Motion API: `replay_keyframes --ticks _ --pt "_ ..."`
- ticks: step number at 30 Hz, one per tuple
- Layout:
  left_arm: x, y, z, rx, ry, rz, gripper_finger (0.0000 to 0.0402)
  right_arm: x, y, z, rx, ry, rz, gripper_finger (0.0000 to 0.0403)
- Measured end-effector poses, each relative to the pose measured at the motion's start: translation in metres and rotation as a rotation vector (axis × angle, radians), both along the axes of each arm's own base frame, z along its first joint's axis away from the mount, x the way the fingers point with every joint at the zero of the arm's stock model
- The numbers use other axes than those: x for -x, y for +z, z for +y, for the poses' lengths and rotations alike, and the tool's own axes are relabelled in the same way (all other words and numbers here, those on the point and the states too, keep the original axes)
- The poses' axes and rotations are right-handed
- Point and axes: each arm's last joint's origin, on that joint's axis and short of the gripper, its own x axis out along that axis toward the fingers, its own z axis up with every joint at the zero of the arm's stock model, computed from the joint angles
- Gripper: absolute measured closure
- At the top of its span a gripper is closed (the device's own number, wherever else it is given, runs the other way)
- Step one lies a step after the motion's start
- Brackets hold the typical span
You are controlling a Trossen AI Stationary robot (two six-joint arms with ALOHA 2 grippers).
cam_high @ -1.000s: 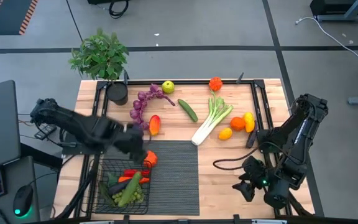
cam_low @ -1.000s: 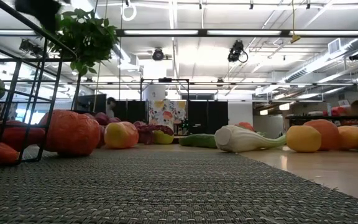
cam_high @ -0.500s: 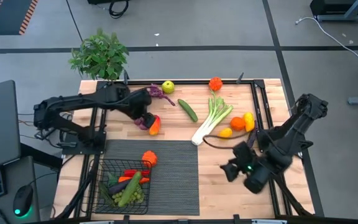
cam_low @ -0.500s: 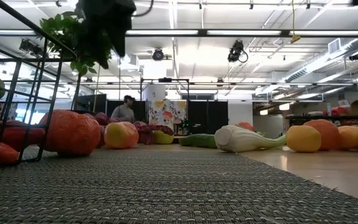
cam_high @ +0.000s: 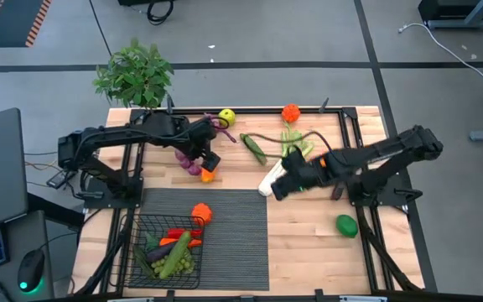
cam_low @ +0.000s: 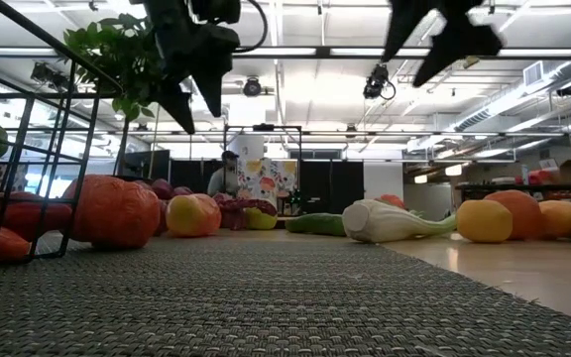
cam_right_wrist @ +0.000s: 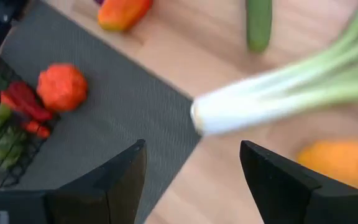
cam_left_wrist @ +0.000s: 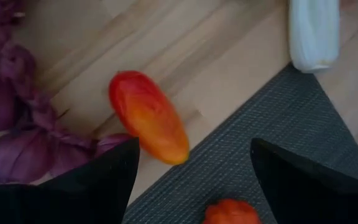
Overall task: Build produce basket
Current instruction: Put the orange mango into the wire basket
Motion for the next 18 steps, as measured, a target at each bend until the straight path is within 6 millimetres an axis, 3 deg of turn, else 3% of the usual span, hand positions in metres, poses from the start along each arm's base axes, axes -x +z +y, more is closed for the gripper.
replay_keyframes --ticks 4,9,18 --pt "-0.001 -0.01 0.001 0.027 0.072 0.075 0.0088 -0.01 0.003 -0.03 0.015 0.006 -0.026 0.014" --pt "-0.014 -0.032 0.0 0.072 0.149 0.145 0.0088 -0.017 0.006 -0.052 0.041 0.057 -0.068 0.014" --pt "-0.032 -0.061 0.002 0.126 0.302 0.193 0.0088 -0.016 0.005 -0.067 0.012 0.253 -0.025 0.014"
